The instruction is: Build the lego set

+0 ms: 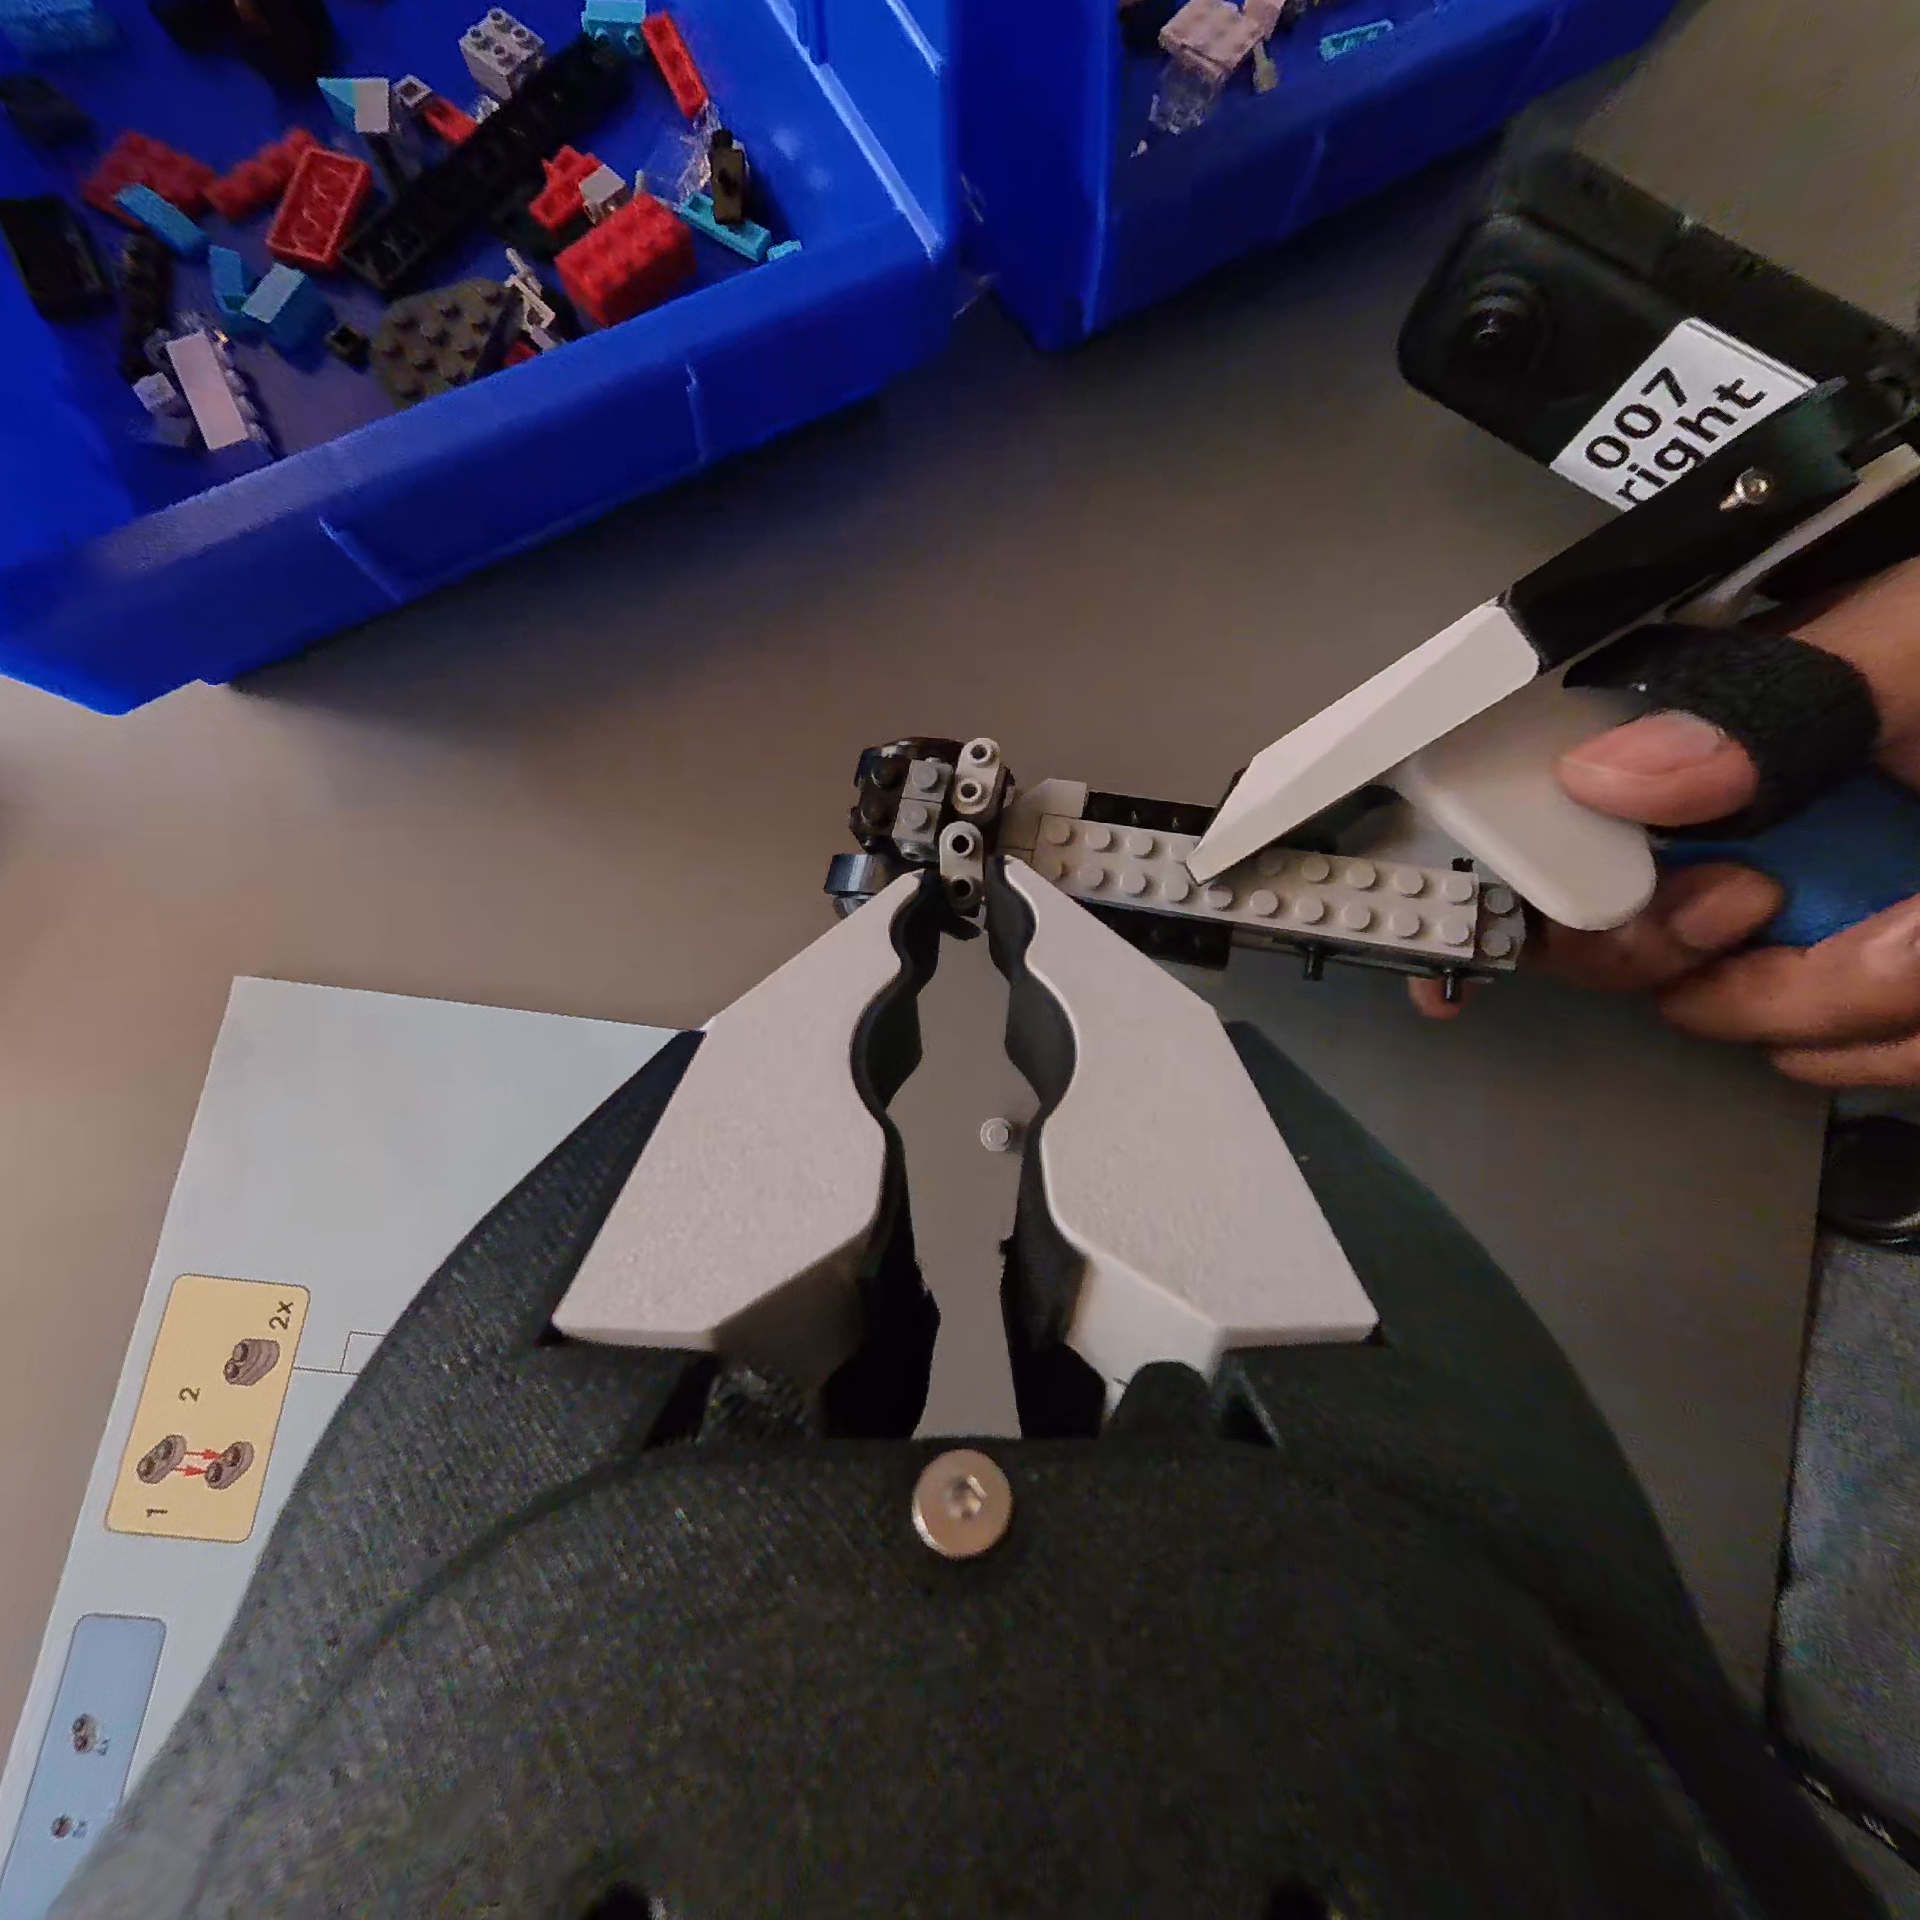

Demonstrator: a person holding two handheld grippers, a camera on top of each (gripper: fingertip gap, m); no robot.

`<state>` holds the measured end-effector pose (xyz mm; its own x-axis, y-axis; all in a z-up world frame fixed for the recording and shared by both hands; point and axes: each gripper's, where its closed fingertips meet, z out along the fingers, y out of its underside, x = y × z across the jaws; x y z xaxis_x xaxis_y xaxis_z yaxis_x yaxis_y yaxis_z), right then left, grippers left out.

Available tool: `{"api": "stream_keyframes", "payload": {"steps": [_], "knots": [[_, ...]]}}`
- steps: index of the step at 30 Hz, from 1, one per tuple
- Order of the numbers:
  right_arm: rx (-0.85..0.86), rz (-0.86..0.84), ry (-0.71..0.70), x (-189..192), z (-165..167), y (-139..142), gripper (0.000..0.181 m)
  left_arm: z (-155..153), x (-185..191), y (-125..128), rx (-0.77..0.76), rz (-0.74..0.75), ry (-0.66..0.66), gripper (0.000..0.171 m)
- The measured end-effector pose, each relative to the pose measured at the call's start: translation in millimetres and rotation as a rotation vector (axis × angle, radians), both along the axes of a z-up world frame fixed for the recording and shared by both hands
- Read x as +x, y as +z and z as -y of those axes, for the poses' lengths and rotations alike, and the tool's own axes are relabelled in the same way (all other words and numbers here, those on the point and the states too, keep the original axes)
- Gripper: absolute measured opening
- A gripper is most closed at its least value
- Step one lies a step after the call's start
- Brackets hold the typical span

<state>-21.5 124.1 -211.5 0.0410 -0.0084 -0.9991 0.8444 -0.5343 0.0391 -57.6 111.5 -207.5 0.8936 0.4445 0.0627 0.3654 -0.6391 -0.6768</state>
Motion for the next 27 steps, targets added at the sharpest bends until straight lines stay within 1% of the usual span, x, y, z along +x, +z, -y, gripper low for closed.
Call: {"api": "stream_keyframes", "payload": {"steps": [27], "knots": [[-0.003, 0.005, -0.015, 0.3, 0.5, -0.1, 0.019, -0.5, -1.8, -3.6, 0.015, 0.023, -0.001, 0.014]]}}
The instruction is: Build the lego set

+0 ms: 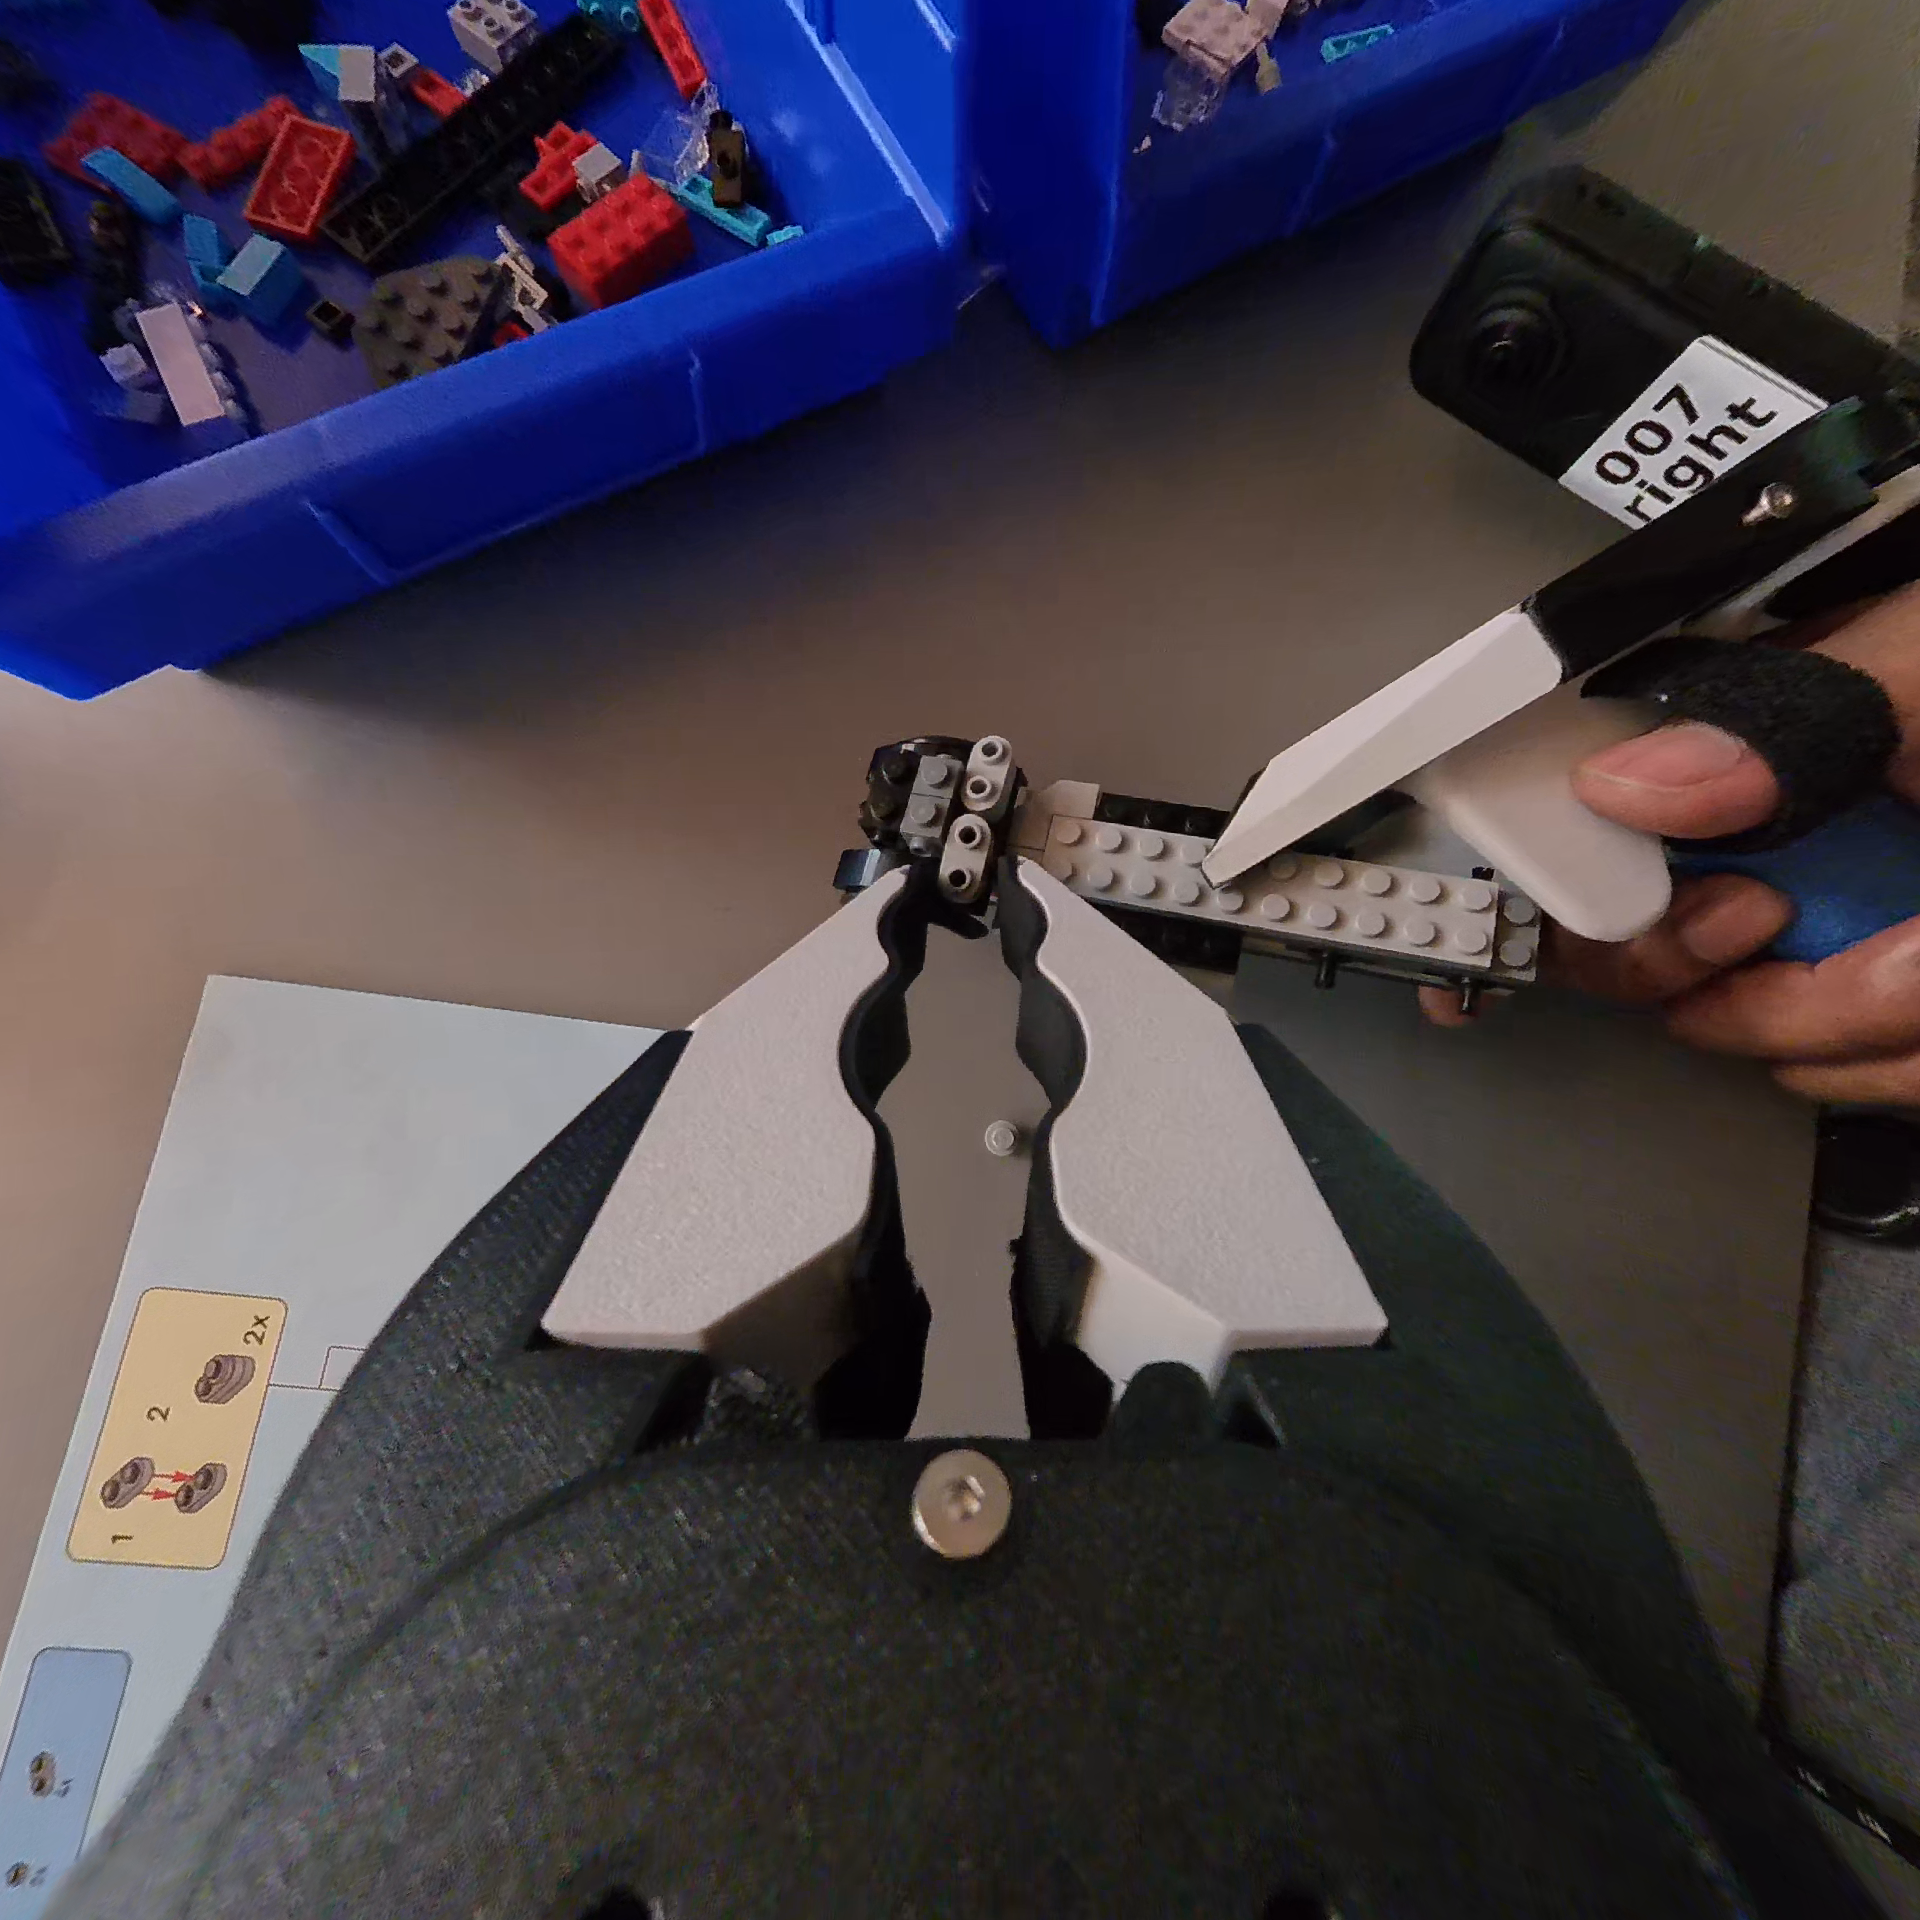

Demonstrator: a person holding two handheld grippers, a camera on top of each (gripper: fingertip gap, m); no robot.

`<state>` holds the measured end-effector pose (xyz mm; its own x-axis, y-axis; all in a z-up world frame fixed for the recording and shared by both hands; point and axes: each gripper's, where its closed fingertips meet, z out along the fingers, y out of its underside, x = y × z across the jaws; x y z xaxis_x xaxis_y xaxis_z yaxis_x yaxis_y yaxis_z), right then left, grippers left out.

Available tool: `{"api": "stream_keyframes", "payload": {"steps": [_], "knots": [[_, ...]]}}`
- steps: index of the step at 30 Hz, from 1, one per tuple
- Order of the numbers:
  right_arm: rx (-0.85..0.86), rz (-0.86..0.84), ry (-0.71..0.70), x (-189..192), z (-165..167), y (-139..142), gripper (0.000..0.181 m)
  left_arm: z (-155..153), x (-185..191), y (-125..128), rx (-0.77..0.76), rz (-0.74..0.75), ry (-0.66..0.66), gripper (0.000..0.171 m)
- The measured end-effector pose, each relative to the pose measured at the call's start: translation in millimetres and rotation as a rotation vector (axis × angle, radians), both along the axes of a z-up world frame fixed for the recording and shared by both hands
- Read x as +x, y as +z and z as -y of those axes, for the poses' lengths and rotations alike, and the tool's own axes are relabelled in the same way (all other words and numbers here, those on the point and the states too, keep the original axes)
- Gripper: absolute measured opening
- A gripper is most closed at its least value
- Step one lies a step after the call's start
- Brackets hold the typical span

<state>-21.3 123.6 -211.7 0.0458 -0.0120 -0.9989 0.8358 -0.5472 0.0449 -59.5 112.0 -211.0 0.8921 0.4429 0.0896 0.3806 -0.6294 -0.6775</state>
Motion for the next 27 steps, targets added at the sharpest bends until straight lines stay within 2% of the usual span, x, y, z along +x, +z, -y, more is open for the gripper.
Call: {"api": "stream_keyframes", "payload": {"steps": [6, 11, 15, 20, 27], "knots": [[-0.005, -0.002, -0.007, -0.3, -0.5, 0.5, 0.019, -0.6, 0.1, 0.7, 0.023, 0.012, 0.006, 0.018], [-0.007, -0.005, -0.013, -0.6, -1.0, 0.8, 0.019, 1.5, -3.1, 6.9, 0.128, 0.083, 0.079, 0.037], [-0.007, -0.007, -0.017, -0.9, -1.3, 0.9, 0.019, 9.5, -10.8, 16.1, 0.389, 0.283, 0.257, 0.053], [-0.004, -0.018, -0.024, -1.4, -2.2, 1.1, 0.019, 9.2, -7.9, 16.2, 0.686, 0.613, 0.394, 0.054], [-0.001, -0.028, -0.033, -2.3, -2.8, 1.5, 0.019, -1.8, -3.7, 9.2, 0.823, 0.838, 0.457, 0.052]]}}
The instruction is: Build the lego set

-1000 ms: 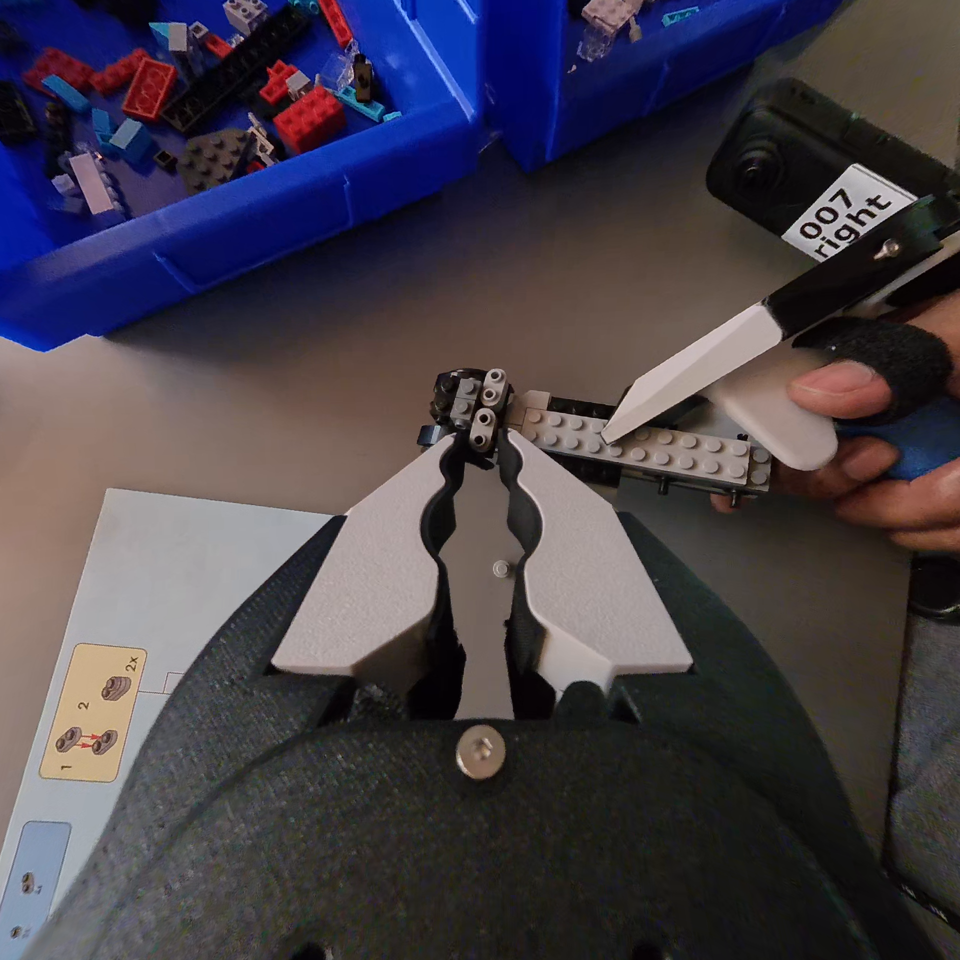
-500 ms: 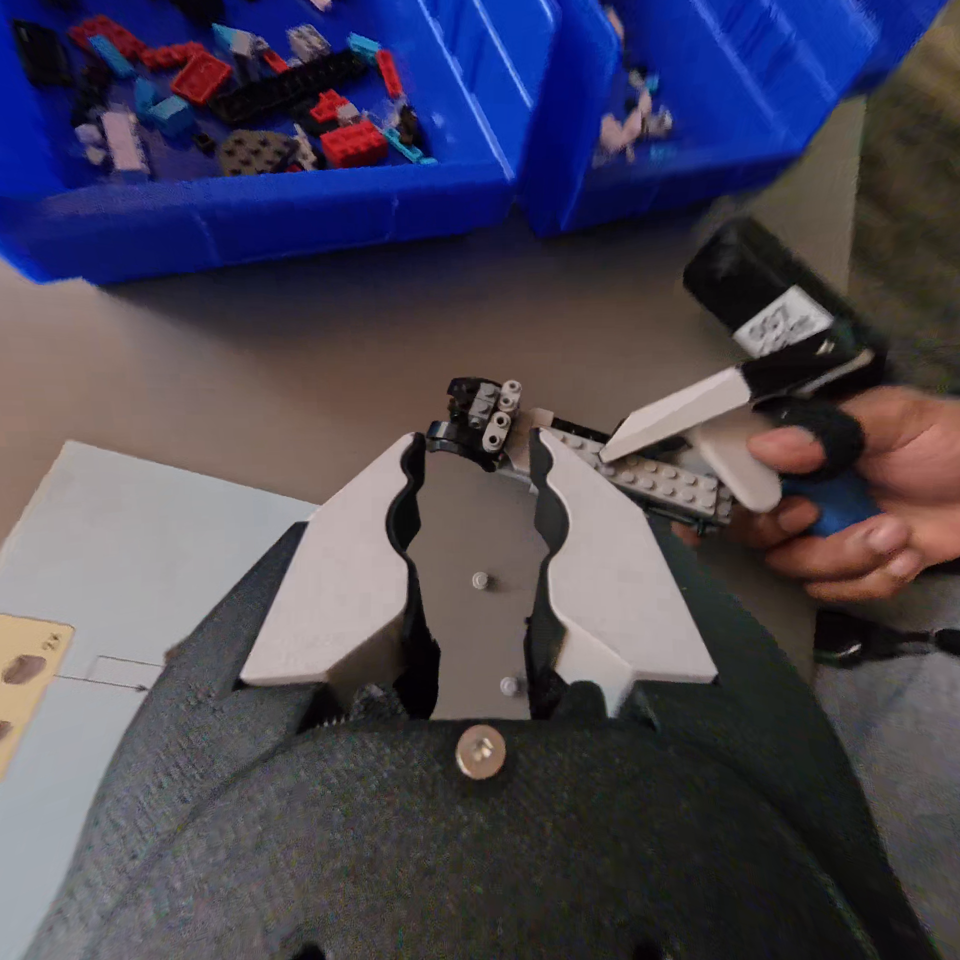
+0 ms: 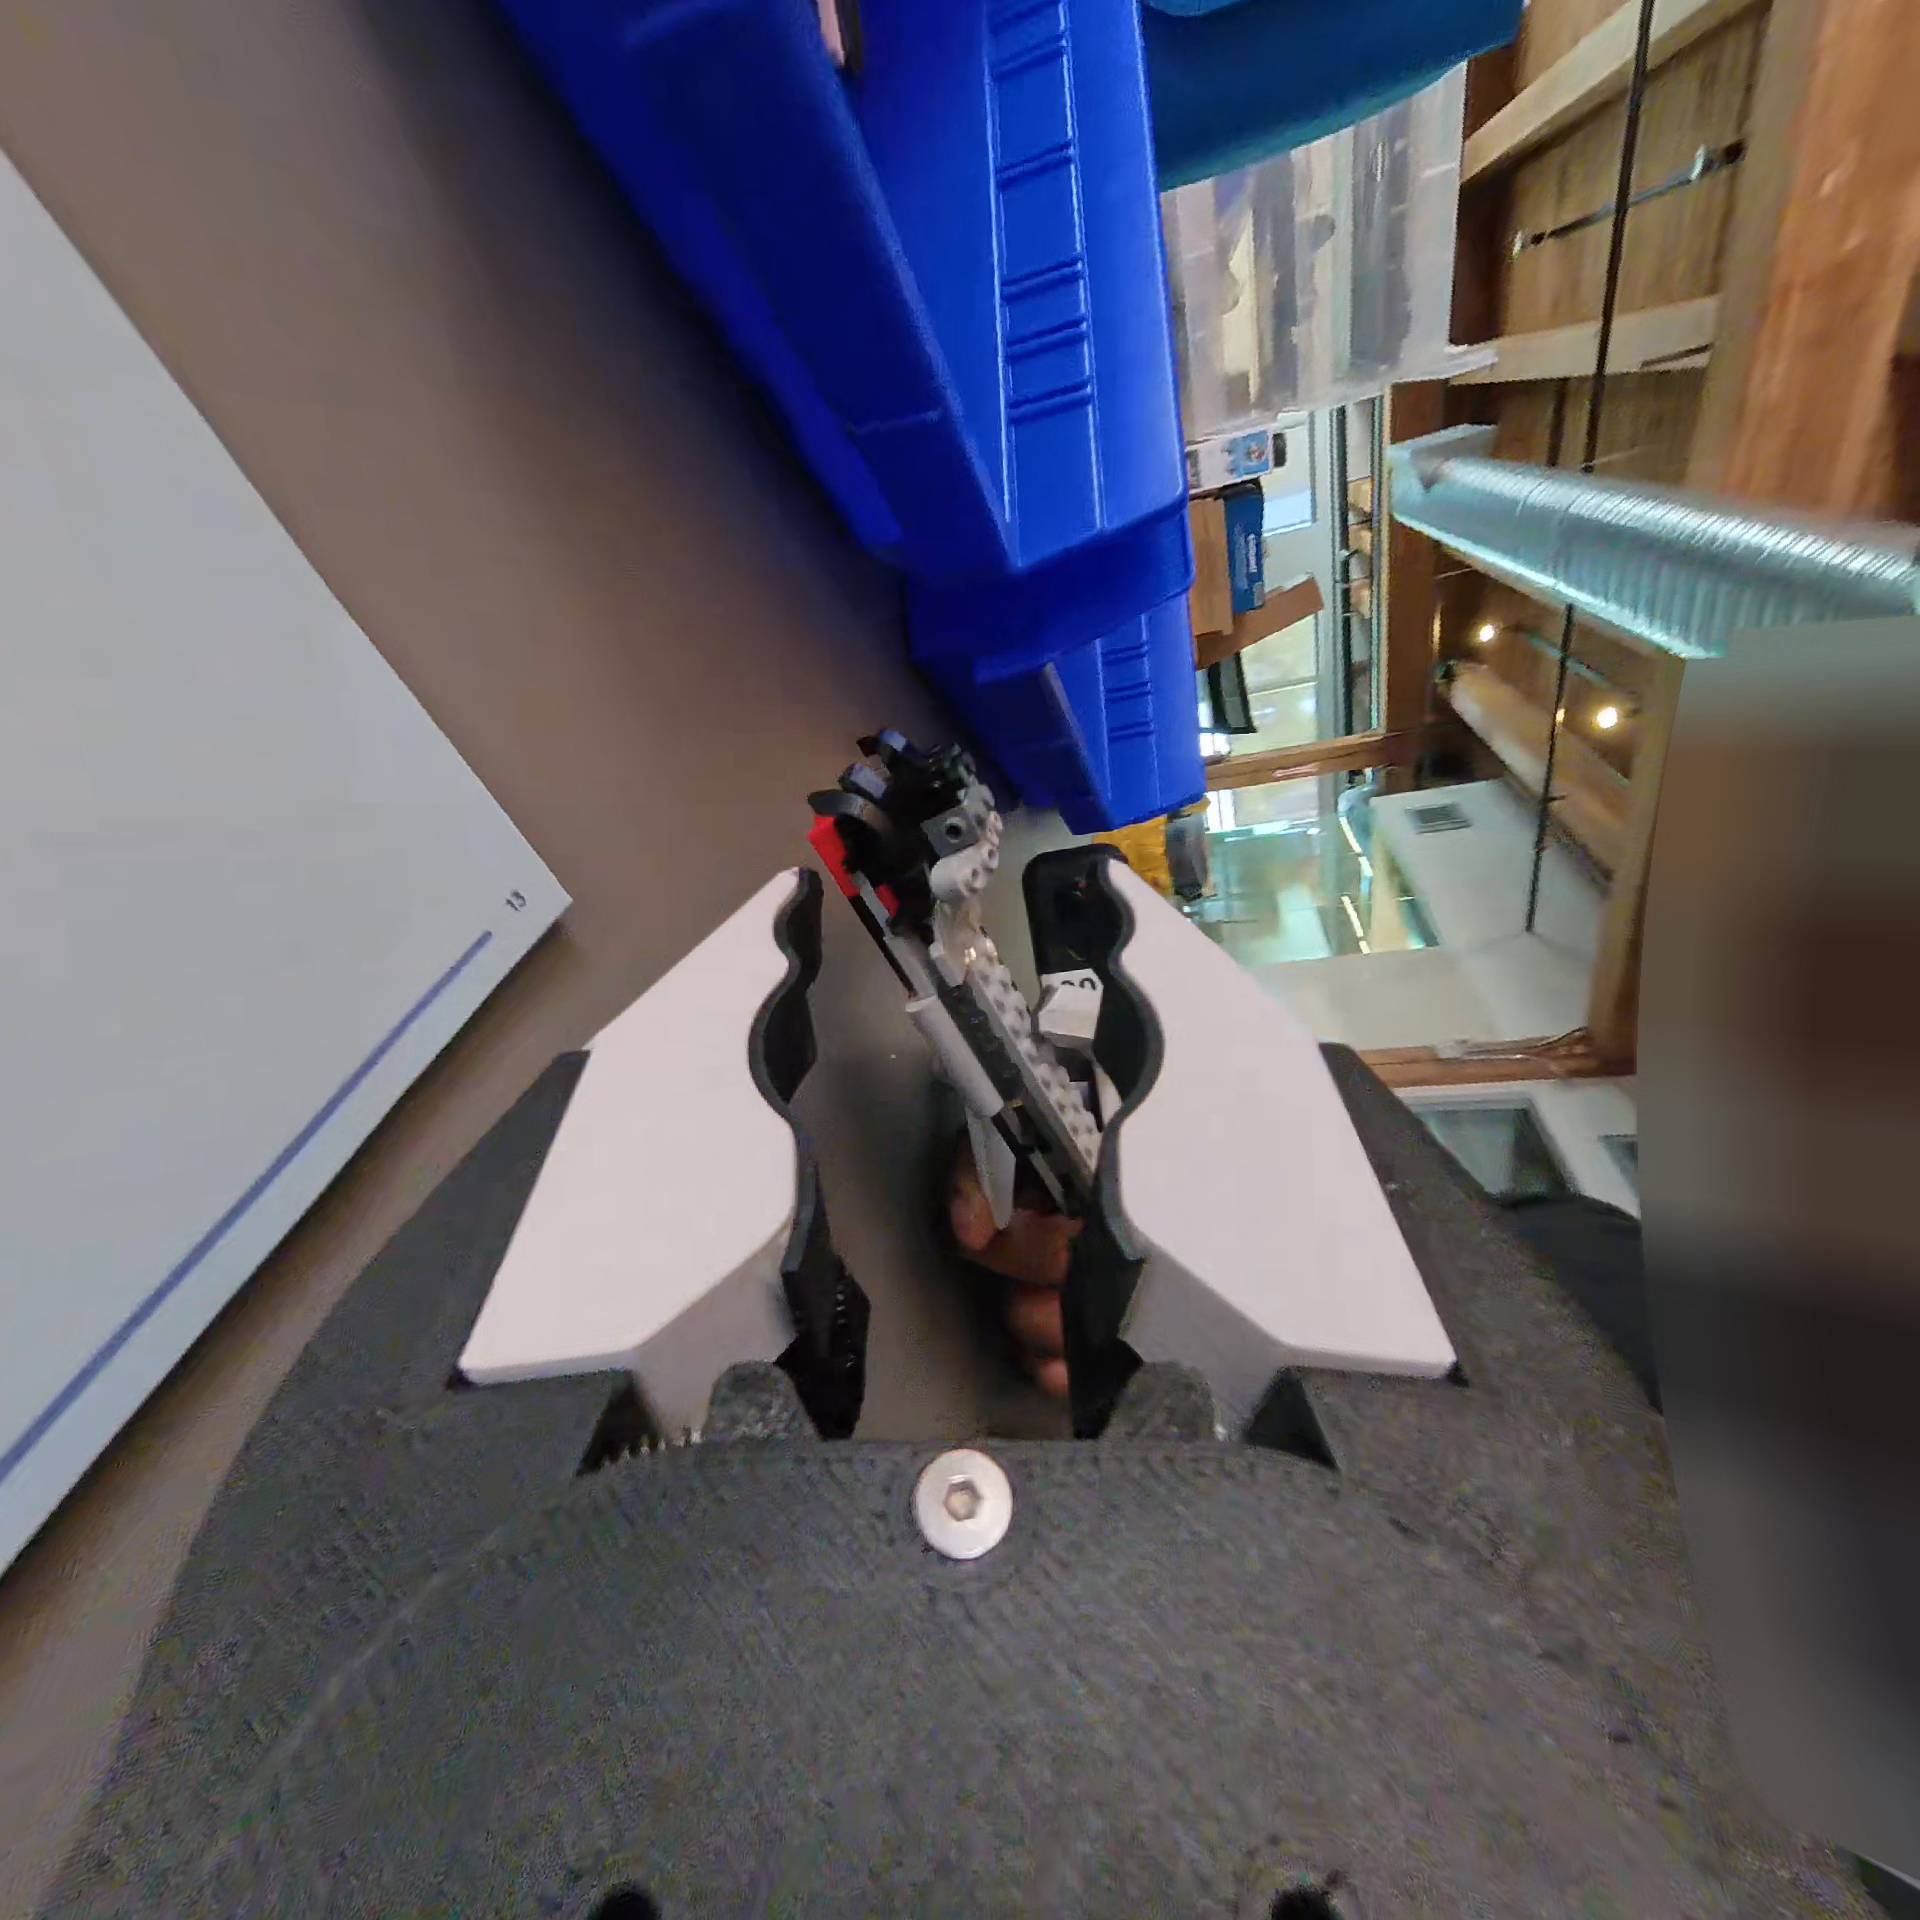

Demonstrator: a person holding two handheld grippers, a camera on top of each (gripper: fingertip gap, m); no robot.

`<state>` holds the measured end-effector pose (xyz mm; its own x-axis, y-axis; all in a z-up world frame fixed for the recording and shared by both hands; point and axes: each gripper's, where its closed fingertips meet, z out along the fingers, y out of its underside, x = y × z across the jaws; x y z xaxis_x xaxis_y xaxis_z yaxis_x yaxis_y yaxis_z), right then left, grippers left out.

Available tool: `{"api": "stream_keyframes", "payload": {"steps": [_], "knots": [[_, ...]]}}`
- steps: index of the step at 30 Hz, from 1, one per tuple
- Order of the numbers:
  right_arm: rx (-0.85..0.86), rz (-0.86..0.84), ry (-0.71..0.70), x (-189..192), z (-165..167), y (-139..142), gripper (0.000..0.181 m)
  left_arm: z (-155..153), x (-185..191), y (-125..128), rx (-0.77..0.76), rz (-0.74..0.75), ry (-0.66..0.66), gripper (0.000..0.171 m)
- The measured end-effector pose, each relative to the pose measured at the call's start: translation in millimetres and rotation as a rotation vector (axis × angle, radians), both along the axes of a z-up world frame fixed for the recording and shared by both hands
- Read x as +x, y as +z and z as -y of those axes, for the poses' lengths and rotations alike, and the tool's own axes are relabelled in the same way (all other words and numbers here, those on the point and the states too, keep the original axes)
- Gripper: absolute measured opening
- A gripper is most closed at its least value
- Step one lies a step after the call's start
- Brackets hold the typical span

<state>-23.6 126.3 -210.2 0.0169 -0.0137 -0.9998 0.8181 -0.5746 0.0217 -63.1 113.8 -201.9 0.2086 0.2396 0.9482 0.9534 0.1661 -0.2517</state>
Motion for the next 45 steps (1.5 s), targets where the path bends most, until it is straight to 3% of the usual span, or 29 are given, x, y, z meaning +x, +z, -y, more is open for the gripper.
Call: {"api": "stream_keyframes", "payload": {"steps": [23, 45], "knots": [[0.034, -0.031, 0.019, 0.0, 1.4, 0.5, 0.019, -7.2, 0.3, -6.7, 0.040, 0.041, -0.002, 0.028], [0.091, -0.053, 0.068, 4.5, 8.5, -2.4, 0.019, -6.2, 1.9, -9.5, 0.055, 0.051, -0.021, 0.024]]}}
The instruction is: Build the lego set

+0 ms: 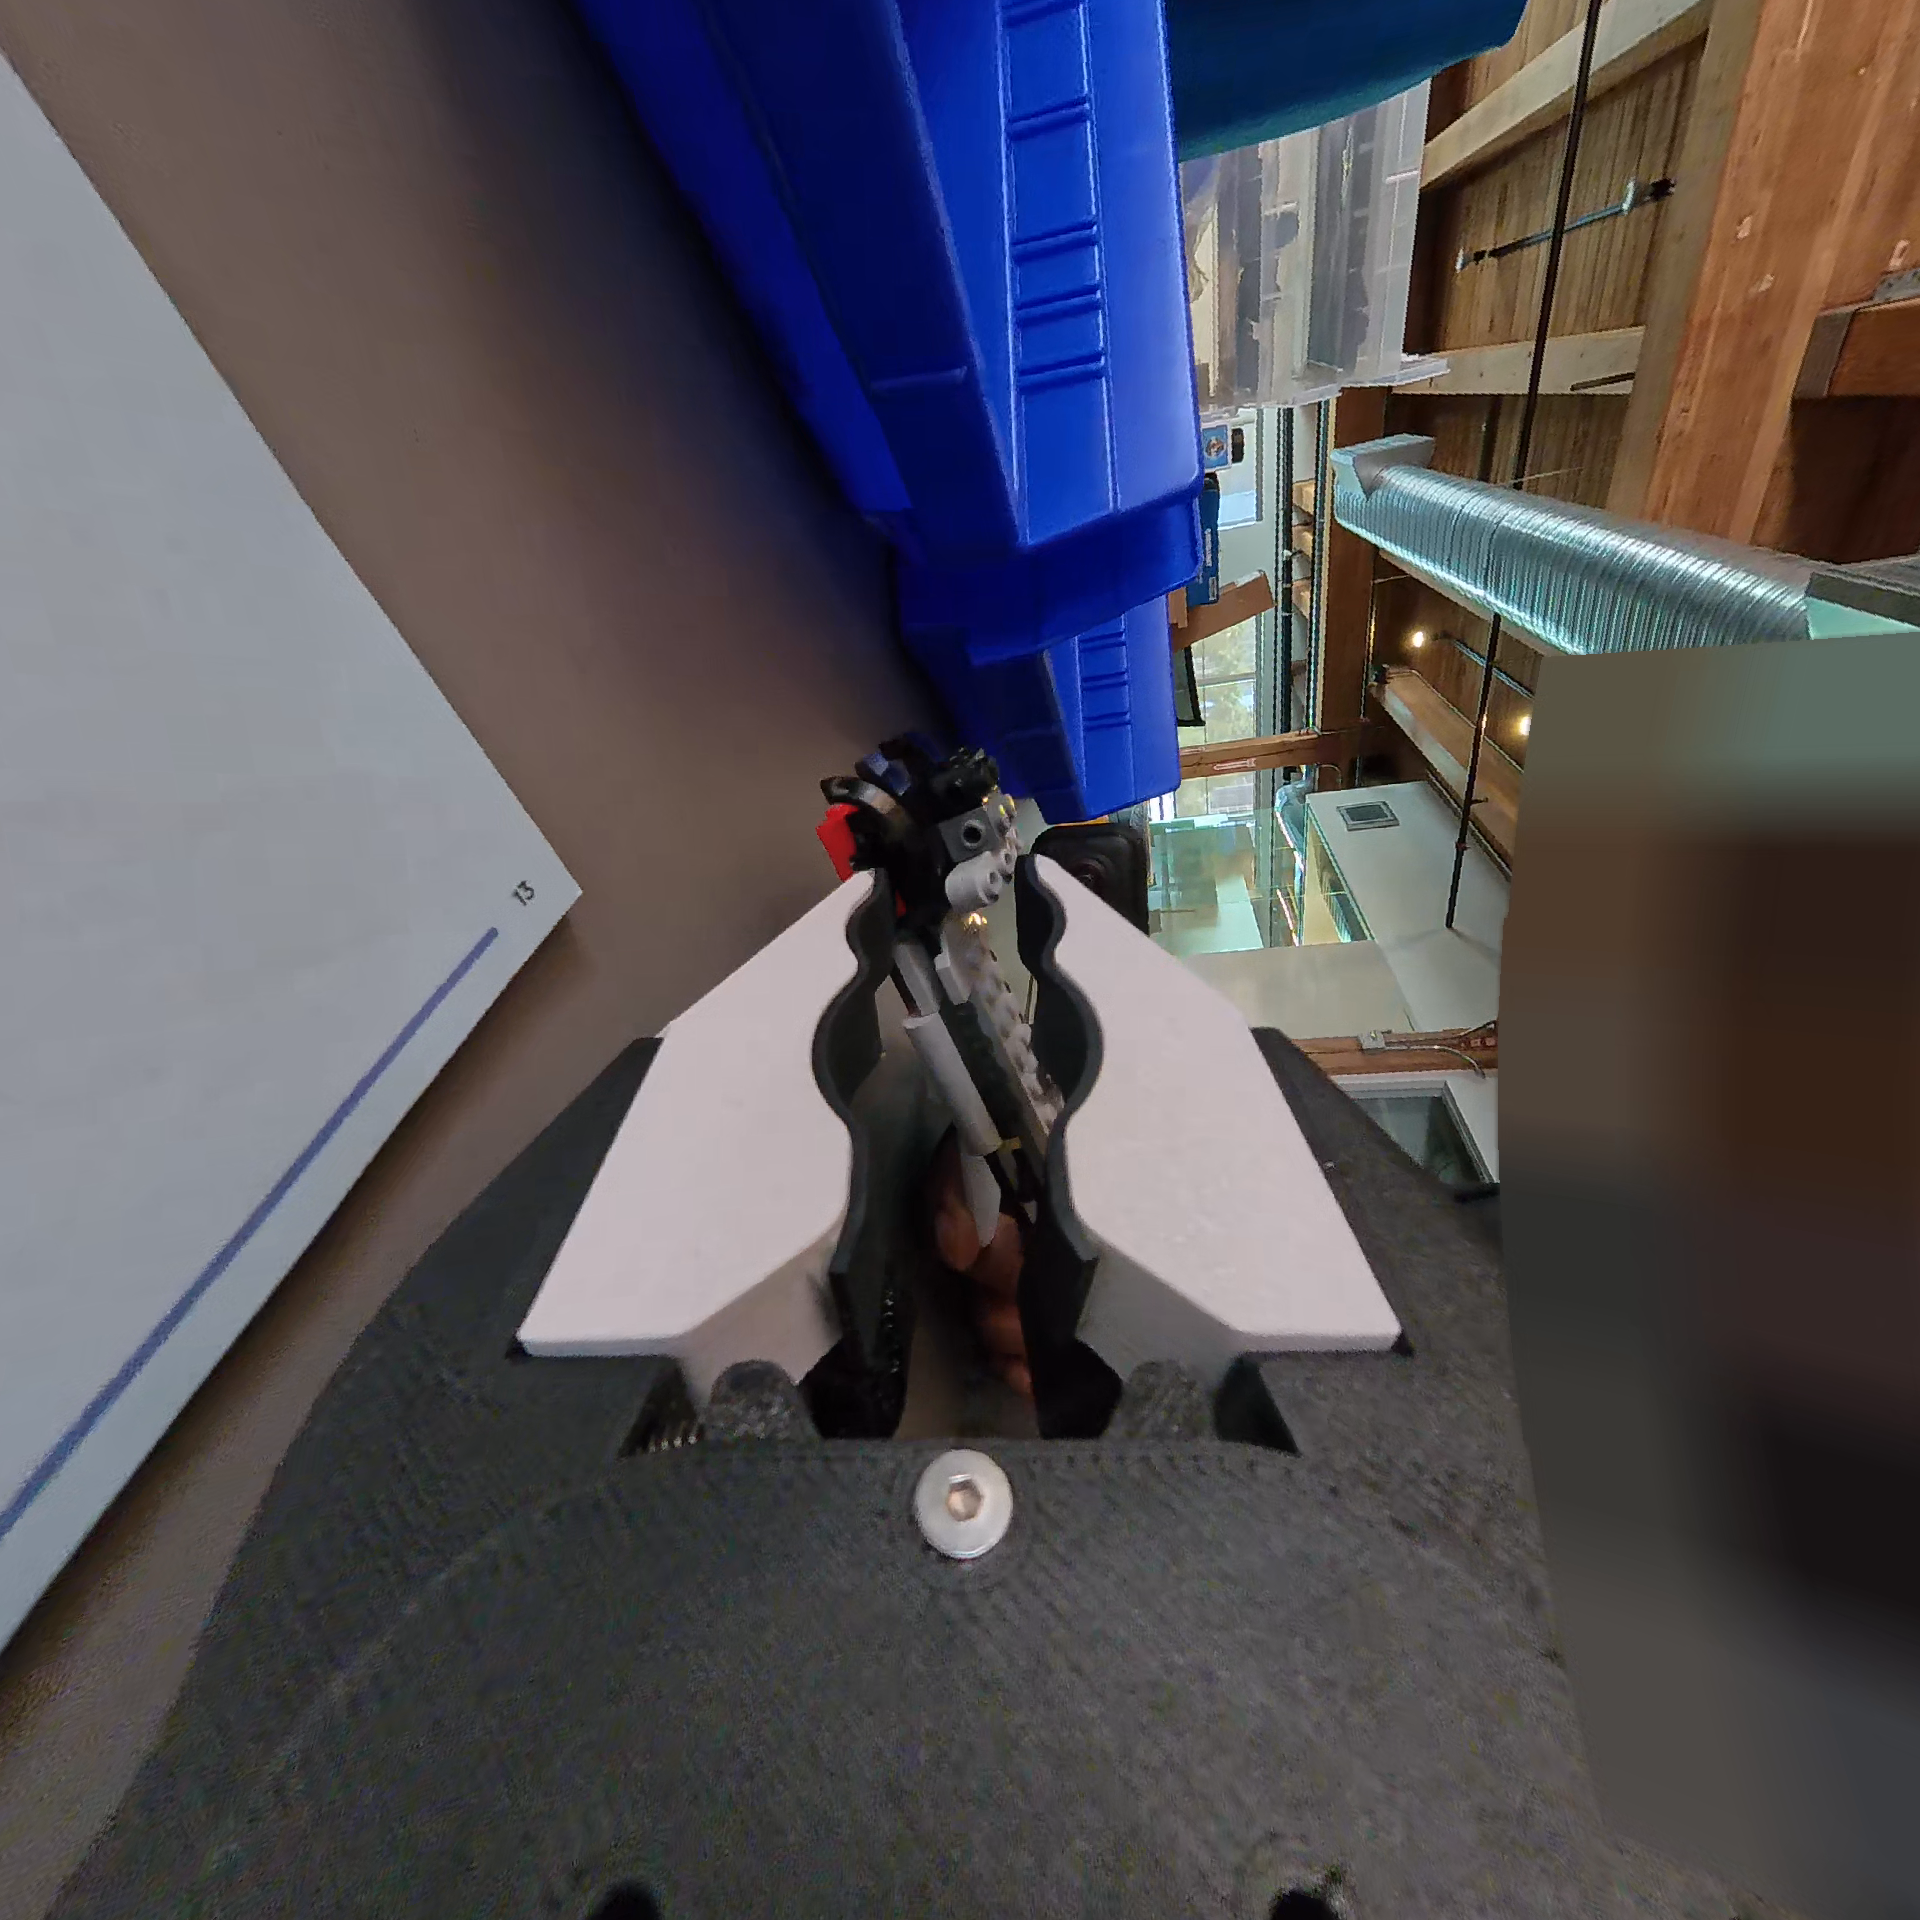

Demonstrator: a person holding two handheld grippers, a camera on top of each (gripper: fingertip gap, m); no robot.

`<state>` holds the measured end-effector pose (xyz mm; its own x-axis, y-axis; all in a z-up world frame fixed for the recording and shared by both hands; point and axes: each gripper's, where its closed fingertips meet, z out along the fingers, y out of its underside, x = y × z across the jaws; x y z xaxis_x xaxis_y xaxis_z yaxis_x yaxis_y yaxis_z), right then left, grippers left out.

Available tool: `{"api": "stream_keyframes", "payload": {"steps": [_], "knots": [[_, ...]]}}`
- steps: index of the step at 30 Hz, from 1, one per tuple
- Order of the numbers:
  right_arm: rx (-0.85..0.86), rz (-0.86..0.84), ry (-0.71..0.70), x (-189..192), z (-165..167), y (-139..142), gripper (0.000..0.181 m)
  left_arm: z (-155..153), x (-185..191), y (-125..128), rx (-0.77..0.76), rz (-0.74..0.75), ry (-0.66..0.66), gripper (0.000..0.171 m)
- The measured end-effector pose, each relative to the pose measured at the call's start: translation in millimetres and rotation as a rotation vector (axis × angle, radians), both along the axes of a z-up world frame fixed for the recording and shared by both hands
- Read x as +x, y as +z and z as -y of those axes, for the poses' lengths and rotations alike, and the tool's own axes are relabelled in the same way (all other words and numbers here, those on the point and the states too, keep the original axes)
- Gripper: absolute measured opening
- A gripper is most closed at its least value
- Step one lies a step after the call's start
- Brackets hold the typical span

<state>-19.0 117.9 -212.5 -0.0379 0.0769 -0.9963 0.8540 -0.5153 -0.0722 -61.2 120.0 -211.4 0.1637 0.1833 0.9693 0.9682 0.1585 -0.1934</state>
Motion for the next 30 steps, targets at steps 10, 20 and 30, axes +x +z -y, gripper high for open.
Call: {"api": "stream_keyframes", "payload": {"steps": [10, 20, 30], "knots": [[0.027, -0.012, 0.025, 2.3, 2.9, -1.2, 0.020, -0.9, 1.6, 1.0, 0.013, 0.009, -0.038, 0.025], [0.008, -0.009, 0.032, 2.7, 2.9, 0.1, 0.020, -1.1, 1.6, 0.0, 0.027, 0.035, -0.038, 0.030], [0.009, -0.018, 0.044, 4.5, 4.5, 1.1, 0.020, -2.1, 3.2, 0.8, 0.046, 0.061, -0.041, 0.032]]}}
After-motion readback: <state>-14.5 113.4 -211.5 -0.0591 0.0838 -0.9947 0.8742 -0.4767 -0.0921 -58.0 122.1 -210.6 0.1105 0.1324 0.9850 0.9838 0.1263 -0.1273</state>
